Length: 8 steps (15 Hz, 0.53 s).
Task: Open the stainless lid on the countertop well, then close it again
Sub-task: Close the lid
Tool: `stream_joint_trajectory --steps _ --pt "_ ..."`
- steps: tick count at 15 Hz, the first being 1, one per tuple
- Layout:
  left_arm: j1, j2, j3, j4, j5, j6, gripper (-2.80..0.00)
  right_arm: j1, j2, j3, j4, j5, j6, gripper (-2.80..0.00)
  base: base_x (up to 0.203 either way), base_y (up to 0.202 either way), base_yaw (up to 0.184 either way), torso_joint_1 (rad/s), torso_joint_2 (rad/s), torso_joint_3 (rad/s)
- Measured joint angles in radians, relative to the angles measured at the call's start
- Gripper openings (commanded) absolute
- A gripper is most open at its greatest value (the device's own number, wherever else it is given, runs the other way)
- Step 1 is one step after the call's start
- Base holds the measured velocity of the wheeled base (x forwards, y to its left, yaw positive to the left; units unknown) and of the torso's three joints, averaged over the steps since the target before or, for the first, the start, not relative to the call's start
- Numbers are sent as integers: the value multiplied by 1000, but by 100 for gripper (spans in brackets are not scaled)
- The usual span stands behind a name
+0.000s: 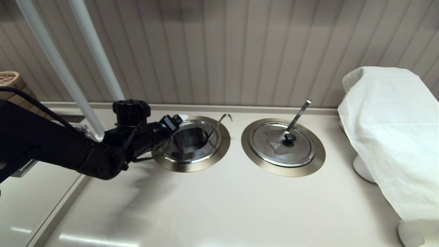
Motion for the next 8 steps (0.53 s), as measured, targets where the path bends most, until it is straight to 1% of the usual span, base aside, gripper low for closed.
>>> stream_joint_trajectory --steps 2,4,6,8 --pt "-39 11 -24 0 7 37 0 0 0 0 0 0 0 -280 0 0 0 0 0 0" --pt "-75 27 -41 4 8 52 0 0 0 0 0 0 0 -280 0 0 0 0 0 0" --pt "-107 43 -47 4 14 90 0 0 0 0 0 0 0 -280 0 0 0 0 0 0" --pt "-122 44 -48 3 14 102 0 0 0 0 0 0 0 -280 0 0 0 0 0 0"
